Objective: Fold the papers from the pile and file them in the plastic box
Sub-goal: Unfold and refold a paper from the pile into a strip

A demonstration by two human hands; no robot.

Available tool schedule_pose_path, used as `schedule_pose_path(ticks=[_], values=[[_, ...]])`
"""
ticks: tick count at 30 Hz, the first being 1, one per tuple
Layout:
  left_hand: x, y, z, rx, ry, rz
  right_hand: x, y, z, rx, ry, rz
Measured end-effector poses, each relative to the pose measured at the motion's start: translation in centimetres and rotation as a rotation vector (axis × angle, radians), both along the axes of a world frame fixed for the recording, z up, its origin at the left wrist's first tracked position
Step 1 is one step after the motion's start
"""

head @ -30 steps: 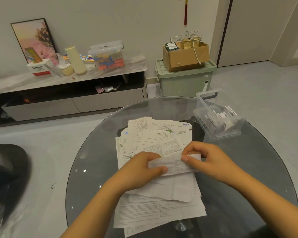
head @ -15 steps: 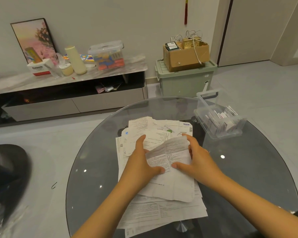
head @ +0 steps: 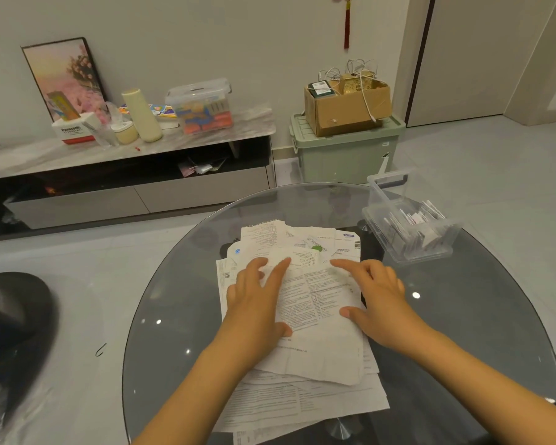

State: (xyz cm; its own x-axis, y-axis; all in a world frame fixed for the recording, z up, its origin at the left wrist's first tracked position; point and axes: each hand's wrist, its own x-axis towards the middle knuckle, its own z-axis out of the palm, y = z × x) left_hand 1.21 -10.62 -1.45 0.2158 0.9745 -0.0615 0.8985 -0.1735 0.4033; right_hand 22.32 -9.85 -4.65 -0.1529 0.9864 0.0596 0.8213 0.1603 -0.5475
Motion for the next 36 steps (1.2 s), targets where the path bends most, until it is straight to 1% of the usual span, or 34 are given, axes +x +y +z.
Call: schedule_pose_path(ticks=[3, 7, 10, 13, 17, 20, 26, 29, 31, 36], values=[[0.2, -0.3, -0.3, 0.022, 0.102, -0.171, 0.0, -0.3, -0.6, 0.137, -0.083, 0.119], [0.3, -0.1, -0.5, 0.049, 0.170, -0.258, 0.2, -0.4, -1.0, 0.107, -0.047, 0.227], [0.3, 0.0, -0.2, 0.068, 0.121, -0.271, 0.3, -0.2, -1.2, 0.134, -0.059, 0.260], [0.3, 0.2, -0.1, 0.101, 0.018, -0.273, 0.4, 0.3, -1.1, 0.193, -0.032, 0.266], [0.1, 0.1, 0.5, 0.148, -0.084, -0.198, 0.6, 0.6, -0.6, 0.257, 0.056, 0.180], [0.2, 0.2, 0.6, 0.129, -0.183, -0.142, 0.3, 0.1, 0.1, 0.205, 0.091, 0.157], [0.3, 0.6, -0.2, 0.097, -0.160, -0.114, -0.3, -0.8, 0.1, 0.028, 0.172, 0.114], [0.4, 1.1, -0.9, 0.061, -0.122, -0.120, -0.5, -0.8, 0.2, 0.009, 0.126, 0.116], [0.3, 1.4, -1.3, 0.019, -0.090, -0.113, -0.5, -0.6, 0.3, -0.014, 0.071, 0.156], [0.0, 2.0, -1.7, -0.043, -0.097, -0.077, 0.2, -0.1, 0.6, -0.140, -0.005, 0.207]])
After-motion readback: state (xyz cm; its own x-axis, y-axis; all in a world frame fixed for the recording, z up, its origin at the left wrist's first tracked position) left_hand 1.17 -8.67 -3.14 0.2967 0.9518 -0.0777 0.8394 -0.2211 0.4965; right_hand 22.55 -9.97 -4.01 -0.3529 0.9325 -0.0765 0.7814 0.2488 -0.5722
